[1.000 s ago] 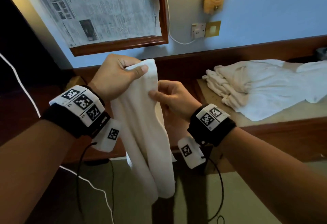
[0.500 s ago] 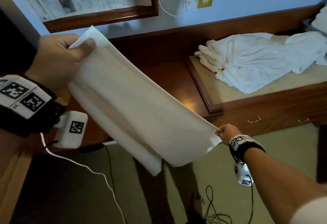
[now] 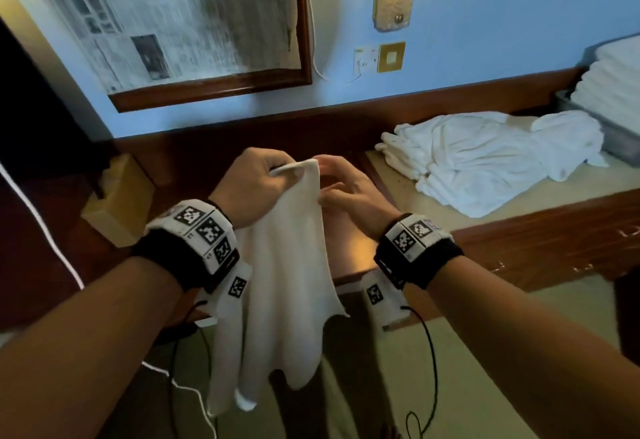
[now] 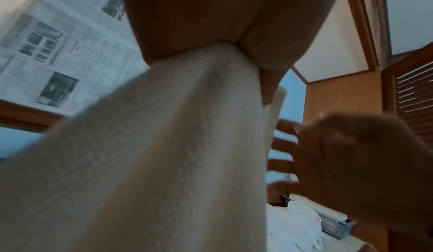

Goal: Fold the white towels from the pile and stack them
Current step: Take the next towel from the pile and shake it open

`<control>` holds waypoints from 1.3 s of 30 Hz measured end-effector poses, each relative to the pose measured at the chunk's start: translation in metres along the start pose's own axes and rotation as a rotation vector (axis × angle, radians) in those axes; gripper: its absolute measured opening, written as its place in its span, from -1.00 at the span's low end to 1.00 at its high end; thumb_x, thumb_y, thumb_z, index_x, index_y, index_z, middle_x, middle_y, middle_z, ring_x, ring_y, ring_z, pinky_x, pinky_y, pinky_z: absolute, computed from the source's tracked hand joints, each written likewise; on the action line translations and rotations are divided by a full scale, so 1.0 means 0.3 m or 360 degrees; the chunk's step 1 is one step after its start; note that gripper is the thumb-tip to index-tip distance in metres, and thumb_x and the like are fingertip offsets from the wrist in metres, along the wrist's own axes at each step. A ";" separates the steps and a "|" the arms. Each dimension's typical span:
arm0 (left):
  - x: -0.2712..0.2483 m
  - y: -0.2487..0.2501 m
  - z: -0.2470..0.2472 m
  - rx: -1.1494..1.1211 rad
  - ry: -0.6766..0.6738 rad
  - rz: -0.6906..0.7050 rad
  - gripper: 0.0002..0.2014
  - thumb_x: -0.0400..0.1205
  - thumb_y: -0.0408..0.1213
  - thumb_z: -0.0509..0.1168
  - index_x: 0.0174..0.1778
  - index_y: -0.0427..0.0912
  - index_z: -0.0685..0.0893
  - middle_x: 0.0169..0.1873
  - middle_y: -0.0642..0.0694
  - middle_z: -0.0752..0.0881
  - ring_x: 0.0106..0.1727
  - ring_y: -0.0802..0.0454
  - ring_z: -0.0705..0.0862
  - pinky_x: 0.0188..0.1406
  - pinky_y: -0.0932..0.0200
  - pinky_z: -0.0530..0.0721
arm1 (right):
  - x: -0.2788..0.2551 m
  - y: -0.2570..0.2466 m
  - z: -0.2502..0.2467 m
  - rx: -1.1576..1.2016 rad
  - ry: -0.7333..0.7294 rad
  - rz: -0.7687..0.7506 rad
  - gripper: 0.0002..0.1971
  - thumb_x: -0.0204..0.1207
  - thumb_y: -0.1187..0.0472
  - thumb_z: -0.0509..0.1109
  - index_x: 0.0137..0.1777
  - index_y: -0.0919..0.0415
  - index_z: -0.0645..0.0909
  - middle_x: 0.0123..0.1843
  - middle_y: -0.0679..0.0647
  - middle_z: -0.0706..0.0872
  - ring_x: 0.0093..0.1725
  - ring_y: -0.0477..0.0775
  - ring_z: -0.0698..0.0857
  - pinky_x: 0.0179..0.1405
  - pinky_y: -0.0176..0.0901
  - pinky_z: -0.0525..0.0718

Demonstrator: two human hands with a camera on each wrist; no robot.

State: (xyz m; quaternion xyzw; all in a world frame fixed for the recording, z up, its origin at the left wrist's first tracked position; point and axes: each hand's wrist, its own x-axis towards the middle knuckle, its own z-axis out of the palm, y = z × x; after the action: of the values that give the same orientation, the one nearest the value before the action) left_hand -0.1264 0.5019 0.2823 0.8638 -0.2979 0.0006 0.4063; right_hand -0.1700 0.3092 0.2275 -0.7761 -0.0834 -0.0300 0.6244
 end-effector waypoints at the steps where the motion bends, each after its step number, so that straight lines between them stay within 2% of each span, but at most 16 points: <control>1: 0.006 0.003 -0.001 -0.0002 -0.0011 0.0019 -0.77 0.68 -0.03 0.37 -0.10 -0.10 0.82 -0.27 -0.18 0.78 -0.20 -0.20 0.74 -0.18 -0.23 0.72 | 0.022 -0.046 0.010 0.0003 0.0038 -0.0063 -0.59 0.56 0.30 0.45 0.41 0.20 0.56 0.27 0.18 0.67 0.01 0.05 0.73 0.06 -0.16 0.71; 3: 0.017 0.013 -0.016 -0.0024 0.0021 0.0052 -0.66 0.62 0.12 0.35 -0.10 -0.08 0.82 -0.29 -0.24 0.76 -0.21 -0.28 0.70 -0.21 -0.26 0.69 | 0.062 -0.095 0.013 -0.0038 0.0135 -0.0185 -0.72 0.57 0.15 0.46 0.19 0.31 0.68 0.08 0.33 0.73 -0.05 0.02 0.68 0.02 0.01 0.70; 5: 0.033 0.011 -0.037 -0.0038 0.0074 0.0054 -0.71 0.65 0.07 0.37 -0.10 -0.09 0.81 -0.31 -0.24 0.74 -0.24 -0.28 0.68 -0.23 -0.27 0.67 | 0.097 -0.115 0.008 -0.0048 0.0137 -0.0236 -0.74 0.58 0.13 0.46 0.03 0.37 0.71 -0.06 0.40 0.74 -0.11 0.09 0.66 0.00 0.22 0.68; 6: 0.041 0.010 -0.047 -0.0034 0.0099 0.0054 -0.76 0.67 0.01 0.38 -0.11 -0.09 0.80 -0.31 -0.23 0.74 -0.24 -0.26 0.68 -0.23 -0.28 0.67 | 0.115 -0.122 0.007 -0.0055 0.0118 -0.0258 -0.77 0.59 0.14 0.47 -0.01 0.36 0.71 -0.12 0.36 0.73 -0.14 0.08 0.65 -0.05 0.22 0.67; 10: 0.068 0.022 -0.072 -0.0101 0.0235 0.0003 -0.77 0.68 -0.03 0.38 -0.09 -0.11 0.78 -0.22 -0.31 0.74 -0.26 -0.13 0.66 -0.18 -0.20 0.66 | 0.186 -0.180 0.006 -0.0111 0.0171 -0.0386 -0.90 0.59 0.23 0.47 -0.04 0.28 0.73 -0.15 0.21 0.74 -0.16 -0.03 0.67 -0.06 0.00 0.70; 13: 0.067 0.017 -0.068 -0.0332 0.0406 -0.0006 -0.84 0.69 -0.09 0.39 -0.06 -0.10 0.75 -0.18 -0.23 0.76 -0.23 0.00 0.66 -0.16 0.03 0.68 | 0.241 -0.253 -0.016 -0.0167 0.0174 -0.0506 -0.93 0.62 0.37 0.40 -0.02 0.34 0.72 -0.10 0.20 0.79 -0.13 -0.07 0.71 0.01 -0.08 0.72; 16: 0.059 -0.020 -0.023 -0.0629 0.0508 -0.0065 -0.87 0.66 -0.14 0.42 -0.05 -0.12 0.74 -0.21 -0.07 0.78 -0.19 0.15 0.73 -0.20 0.24 0.69 | 0.280 -0.315 -0.062 -0.0243 0.0138 -0.0586 -0.86 0.62 0.44 0.35 0.00 0.28 0.73 -0.09 0.01 0.77 -0.14 -0.35 0.68 -0.01 -0.43 0.67; 18: 0.061 -0.052 0.031 -0.0791 0.0500 -0.0155 -0.77 0.62 -0.10 0.45 -0.02 -0.21 0.74 -0.15 -0.13 0.82 -0.15 0.05 0.78 -0.17 0.17 0.73 | 0.306 -0.338 -0.106 -0.0277 0.0186 -0.0642 -0.86 0.61 0.45 0.36 0.01 0.32 0.74 -0.08 0.03 0.77 -0.13 -0.39 0.68 0.00 -0.49 0.63; 21: 0.074 -0.062 0.140 -0.1016 0.0458 -0.0241 -0.70 0.57 -0.10 0.51 0.01 -0.29 0.76 -0.05 -0.24 0.85 -0.07 -0.09 0.81 -0.06 0.01 0.81 | 0.344 -0.367 -0.191 -0.0320 0.0281 -0.0720 -0.89 0.60 0.41 0.38 0.01 0.31 0.74 -0.10 0.01 0.77 -0.13 -0.35 0.69 0.01 -0.42 0.66; 23: 0.085 -0.072 0.224 -0.1083 0.0412 -0.0308 -0.58 0.48 0.03 0.54 0.03 -0.26 0.77 -0.04 -0.21 0.86 -0.07 -0.07 0.83 -0.04 0.00 0.83 | 0.372 -0.377 -0.253 -0.0352 0.0354 -0.0757 -0.91 0.59 0.36 0.40 -0.03 0.21 0.73 -0.11 -0.02 0.77 -0.09 -0.21 0.73 0.04 -0.26 0.72; 25: 0.086 -0.113 0.310 -0.1059 0.0380 -0.0386 -0.35 0.29 0.31 0.57 -0.01 -0.22 0.78 -0.09 -0.18 0.86 -0.13 -0.05 0.83 -0.10 -0.09 0.82 | 0.389 -0.374 -0.312 -0.0336 0.0463 -0.0771 -0.89 0.57 0.33 0.41 -0.08 0.11 0.72 -0.14 -0.02 0.76 -0.09 -0.13 0.73 0.04 -0.17 0.74; 27: 0.089 -0.173 0.387 -0.0920 0.0358 -0.0442 -0.17 0.18 0.49 0.52 -0.09 -0.30 0.79 -0.15 -0.31 0.83 -0.21 -0.08 0.79 -0.18 -0.24 0.77 | 0.393 -0.359 -0.372 -0.0325 0.0541 -0.0776 -0.88 0.56 0.32 0.41 -0.11 0.09 0.70 -0.17 -0.07 0.73 -0.13 -0.17 0.69 0.01 -0.18 0.72; 30: 0.117 -0.226 0.444 -0.0754 0.0441 -0.0455 -0.10 0.24 0.54 0.45 -0.19 -0.42 0.74 -0.22 -0.47 0.76 -0.27 -0.02 0.66 -0.28 -0.18 0.66 | 0.375 -0.304 -0.452 -0.0402 0.0549 -0.0713 -0.90 0.56 0.31 0.41 -0.11 0.10 0.69 -0.18 -0.07 0.71 -0.14 -0.14 0.64 -0.06 -0.25 0.63; 33: 0.199 -0.188 0.422 -0.0504 0.0599 -0.0377 -0.31 0.41 0.38 0.33 -0.30 -0.33 0.74 -0.44 -0.22 0.70 -0.35 0.11 0.52 -0.33 0.05 0.48 | 0.338 -0.232 -0.527 -0.0541 0.0388 -0.0605 -0.83 0.59 0.29 0.41 -0.17 0.01 0.65 -0.18 -0.07 0.68 -0.13 -0.11 0.63 -0.03 -0.21 0.59; 35: 0.260 -0.120 0.397 -0.0289 0.0545 -0.0333 -0.50 0.50 0.23 0.29 -0.35 -0.20 0.73 -0.47 -0.03 0.68 -0.41 0.16 0.51 -0.36 0.06 0.45 | 0.302 -0.185 -0.551 -0.0685 0.0089 -0.0490 -0.83 0.60 0.29 0.43 -0.15 -0.01 0.68 -0.12 -0.09 0.70 -0.08 -0.13 0.66 0.03 -0.22 0.63; 39: 0.355 0.018 0.369 -0.0124 0.0423 -0.0144 -0.61 0.60 0.08 0.31 -0.29 -0.19 0.75 -0.43 -0.17 0.70 -0.42 0.07 0.53 -0.38 -0.07 0.55 | 0.229 -0.089 -0.510 -0.1069 -0.0443 -0.0360 -0.90 0.50 0.34 0.51 -0.02 0.20 0.81 0.21 0.00 0.70 -0.03 -0.28 0.64 -0.05 -0.56 0.52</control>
State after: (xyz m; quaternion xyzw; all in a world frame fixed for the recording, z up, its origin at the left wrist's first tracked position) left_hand -0.0684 0.3668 0.2379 0.8522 -0.2020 0.0852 0.4751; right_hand -0.0981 0.1719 0.2969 -0.9201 -0.2378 -0.0187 0.3107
